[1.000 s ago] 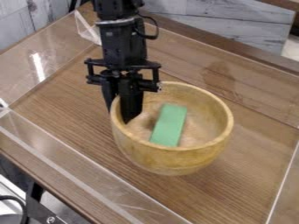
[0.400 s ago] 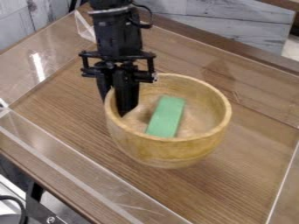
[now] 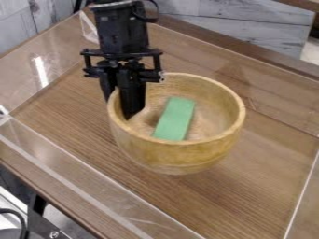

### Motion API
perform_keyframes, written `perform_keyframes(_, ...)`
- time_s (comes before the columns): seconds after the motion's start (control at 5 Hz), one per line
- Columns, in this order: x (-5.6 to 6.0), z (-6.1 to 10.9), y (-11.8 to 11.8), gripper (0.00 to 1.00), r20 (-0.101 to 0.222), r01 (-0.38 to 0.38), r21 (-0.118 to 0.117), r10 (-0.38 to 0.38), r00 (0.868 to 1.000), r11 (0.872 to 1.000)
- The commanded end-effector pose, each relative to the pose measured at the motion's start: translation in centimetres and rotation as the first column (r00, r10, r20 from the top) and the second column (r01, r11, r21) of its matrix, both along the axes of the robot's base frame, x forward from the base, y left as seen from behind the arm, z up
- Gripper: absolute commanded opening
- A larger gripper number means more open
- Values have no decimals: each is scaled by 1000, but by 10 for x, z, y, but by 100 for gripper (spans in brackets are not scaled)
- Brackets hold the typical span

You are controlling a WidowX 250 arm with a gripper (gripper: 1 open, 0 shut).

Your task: Put the green block in the brown bowl

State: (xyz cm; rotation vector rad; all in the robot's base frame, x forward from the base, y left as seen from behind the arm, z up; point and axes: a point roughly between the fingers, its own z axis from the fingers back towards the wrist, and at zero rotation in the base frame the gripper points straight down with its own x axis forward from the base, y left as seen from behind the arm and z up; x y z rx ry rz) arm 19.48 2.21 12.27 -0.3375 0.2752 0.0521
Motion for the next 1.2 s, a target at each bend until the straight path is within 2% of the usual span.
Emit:
perform_keyframes(0.0,8,23,5,0,95,2,14,-4,995,1000)
perform_keyframes(0.6,8,32,5,0,114,17,5,-18,993,1000)
perform_keyframes(1.0,6,32,2,0,126,40,0,-40,991,999)
